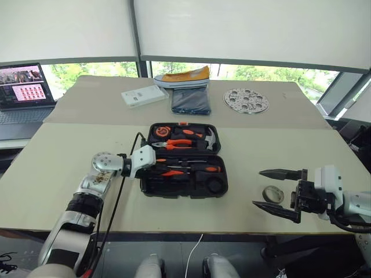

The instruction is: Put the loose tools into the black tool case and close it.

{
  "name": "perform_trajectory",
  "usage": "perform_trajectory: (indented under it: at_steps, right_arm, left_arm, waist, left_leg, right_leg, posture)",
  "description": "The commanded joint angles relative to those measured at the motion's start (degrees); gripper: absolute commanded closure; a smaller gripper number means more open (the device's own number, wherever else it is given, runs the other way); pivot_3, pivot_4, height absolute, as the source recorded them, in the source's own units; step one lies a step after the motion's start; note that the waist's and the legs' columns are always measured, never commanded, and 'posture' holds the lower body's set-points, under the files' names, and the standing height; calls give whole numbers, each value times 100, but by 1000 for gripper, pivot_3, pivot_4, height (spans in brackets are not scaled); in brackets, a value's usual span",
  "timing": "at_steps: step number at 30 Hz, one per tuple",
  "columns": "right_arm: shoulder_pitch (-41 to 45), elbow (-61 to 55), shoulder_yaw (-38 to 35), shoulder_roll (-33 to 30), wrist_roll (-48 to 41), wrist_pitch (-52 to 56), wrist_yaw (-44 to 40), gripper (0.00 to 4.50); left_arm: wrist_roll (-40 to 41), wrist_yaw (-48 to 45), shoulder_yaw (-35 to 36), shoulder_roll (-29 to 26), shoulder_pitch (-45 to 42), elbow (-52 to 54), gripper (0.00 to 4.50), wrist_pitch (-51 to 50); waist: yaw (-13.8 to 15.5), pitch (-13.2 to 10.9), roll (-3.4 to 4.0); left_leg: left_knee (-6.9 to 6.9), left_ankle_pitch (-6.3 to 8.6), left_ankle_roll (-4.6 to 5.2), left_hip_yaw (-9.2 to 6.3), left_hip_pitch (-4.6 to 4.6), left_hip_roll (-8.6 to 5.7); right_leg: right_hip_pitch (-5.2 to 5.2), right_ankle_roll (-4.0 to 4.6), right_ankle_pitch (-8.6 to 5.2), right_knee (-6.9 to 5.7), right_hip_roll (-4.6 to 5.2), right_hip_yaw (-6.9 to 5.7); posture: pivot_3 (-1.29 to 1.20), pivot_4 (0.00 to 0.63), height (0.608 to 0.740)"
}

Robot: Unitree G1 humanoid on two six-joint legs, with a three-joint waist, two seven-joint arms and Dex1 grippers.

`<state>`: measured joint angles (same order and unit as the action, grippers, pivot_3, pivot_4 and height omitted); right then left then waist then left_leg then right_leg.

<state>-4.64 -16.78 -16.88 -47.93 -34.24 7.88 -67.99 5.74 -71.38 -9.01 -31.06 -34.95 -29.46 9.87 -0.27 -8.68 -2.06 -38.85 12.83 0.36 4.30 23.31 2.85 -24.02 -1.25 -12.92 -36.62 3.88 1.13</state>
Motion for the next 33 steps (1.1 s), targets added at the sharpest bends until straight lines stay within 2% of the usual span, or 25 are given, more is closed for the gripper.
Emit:
perform_trajectory:
  at_steps: [1, 2, 7, 8, 11, 15, 18, 20, 23, 28, 33]
  right_arm:
    - [214, 99, -164, -11, 69, -248, -29, 0]
    - [273, 172, -157, 25, 113, -345, -38, 0]
    - [454, 452, -133, 307, 278, -866, 29, 0]
    - [486, 484, -105, 414, 300, -972, 74, 0]
    - [580, 438, 37, 759, 301, -1088, 288, 0]
    - [522, 380, 277, 1039, 334, -1313, 139, 0]
    - [508, 130, 414, 1274, -122, -1067, 137, 0]
    - [524, 20, 538, 1467, -130, -1250, 140, 0]
    - [352, -140, 799, 1567, -2, -1442, -104, 0]
    - [179, -90, 1019, 1485, 312, -1983, -467, 0]
    - [260, 65, 906, 1472, 385, -2094, -290, 0]
  left_arm:
    - [537, 121, 483, 42, 267, 189, 4451, -72]
    - [854, 148, 732, 60, 332, 401, 4451, -164]
    - [1965, 183, 1706, -254, 1151, 1636, 3126, -812]
    - [2117, 327, 2028, -400, 1507, 1895, 2653, -961]
    - [2380, 696, 2965, -764, 2642, 2400, 1624, -1301]
    - [2592, 1044, 3887, -917, 3718, 2680, 85, -1460]
    - [2510, 1242, 4705, -1055, 4553, 2480, 34, -1423]
    - [2604, 1346, 5237, -1129, 4957, 2186, 34, -1500]
    - [2500, 1423, 5620, -1226, 5473, 1795, 34, -1555]
    - [2343, 1461, 5642, -1391, 5725, 1529, 34, -1552]
    - [2683, 1341, 5091, -1607, 5156, 2150, 34, -2324]
  waist:
    - [-31, 0, 0]
    - [-47, -1, -1]
    - [-51, -6, -10]
    - [-65, -6, -10]
    - [-141, -5, -8]
    - [-85, -9, -8]
    - [3, -11, -12]
    - [9, -11, -13]
    - [25, -11, -13]
    - [98, -11, -15]
    - [155, -6, -22]
  left_leg:
    - [0, 0, 0, 0, -1, 0]
    - [-1, 0, 0, 0, -1, 0]
    - [-1, 0, 0, -2, 5, 8]
    - [-1, 0, 0, -2, 4, 7]
    - [14, 1, -1, -7, -5, 10]
    - [27, 2, -1, -19, -13, 10]
    - [19, 1, -2, -9, -11, 12]
    - [19, 2, -3, -3, -11, 12]
    - [20, 10, -15, -12, -12, 13]
    - [23, 29, -47, -11, -15, 11]
    - [23, 33, -55, -13, -13, 17]
  right_leg:
    - [-1, -4, -3, -4, 0, 1]
    - [-5, -15, -10, -9, -1, 4]
    - [-15, -28, -20, -15, -9, 6]
    - [-13, -26, -20, -16, -6, 6]
    - [-16, -7, -15, -14, -7, 20]
    - [-20, -9, -21, -15, 3, 23]
    - [-17, -21, -34, -14, 32, -5]
    - [-17, 14, -55, -12, 47, -14]
    - [-19, 14, -56, -12, 51, -15]
    - [-32, 11, -60, 0, 58, -28]
    - [-33, 12, -59, -1, 67, -42]
  posture:
    - [0, 150, 740]
    - [0, 150, 740]
    - [0, 150, 740]
    - [0, 150, 740]
    - [0, 150, 740]
    - [0, 150, 740]
    - [0, 150, 740]
    - [0, 150, 740]
    - [0, 150, 740]
    - [0, 150, 740]
    - [0, 150, 740]
